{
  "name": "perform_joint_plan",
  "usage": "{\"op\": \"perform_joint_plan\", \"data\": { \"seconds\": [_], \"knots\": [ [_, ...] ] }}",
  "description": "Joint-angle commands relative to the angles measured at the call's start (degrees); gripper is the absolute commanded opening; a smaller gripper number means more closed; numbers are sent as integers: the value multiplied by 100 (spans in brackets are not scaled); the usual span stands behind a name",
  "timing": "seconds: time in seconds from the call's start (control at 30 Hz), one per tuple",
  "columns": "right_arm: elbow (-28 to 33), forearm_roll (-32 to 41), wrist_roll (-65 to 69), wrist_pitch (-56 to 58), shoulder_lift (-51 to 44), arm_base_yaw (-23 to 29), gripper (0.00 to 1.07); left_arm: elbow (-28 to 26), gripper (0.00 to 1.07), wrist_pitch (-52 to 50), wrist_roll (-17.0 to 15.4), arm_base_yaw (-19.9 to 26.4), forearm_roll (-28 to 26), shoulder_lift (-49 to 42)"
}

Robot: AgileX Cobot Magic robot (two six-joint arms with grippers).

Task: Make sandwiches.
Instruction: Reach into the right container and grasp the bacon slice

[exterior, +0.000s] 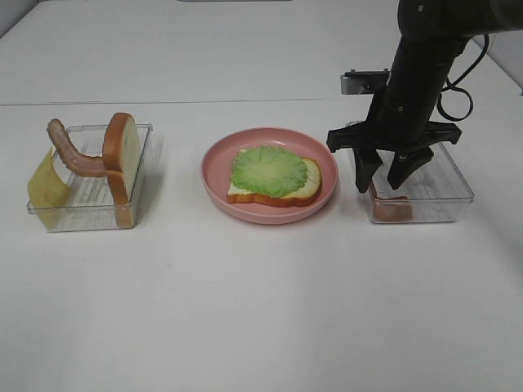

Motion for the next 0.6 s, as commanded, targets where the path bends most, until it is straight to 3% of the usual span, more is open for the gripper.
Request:
{"op": "perform_joint_plan", "data": {
  "seconds": [0.03,0.07,0.13,0.6],
  "knots": [
    [29,-34,-69,-40,23,-23,18,-6,101,-17,6,-29,17,-69],
    [29,-34,-69,-40,23,-23,18,-6,101,-17,6,-29,17,-69],
    [29,-34,-69,-29,23,-23,0,-6,101,-17,6,-29,17,-69],
    [23,-17,-69,34,-80,-23,0,-6,101,-17,6,-29,17,-69]
  ]
}}
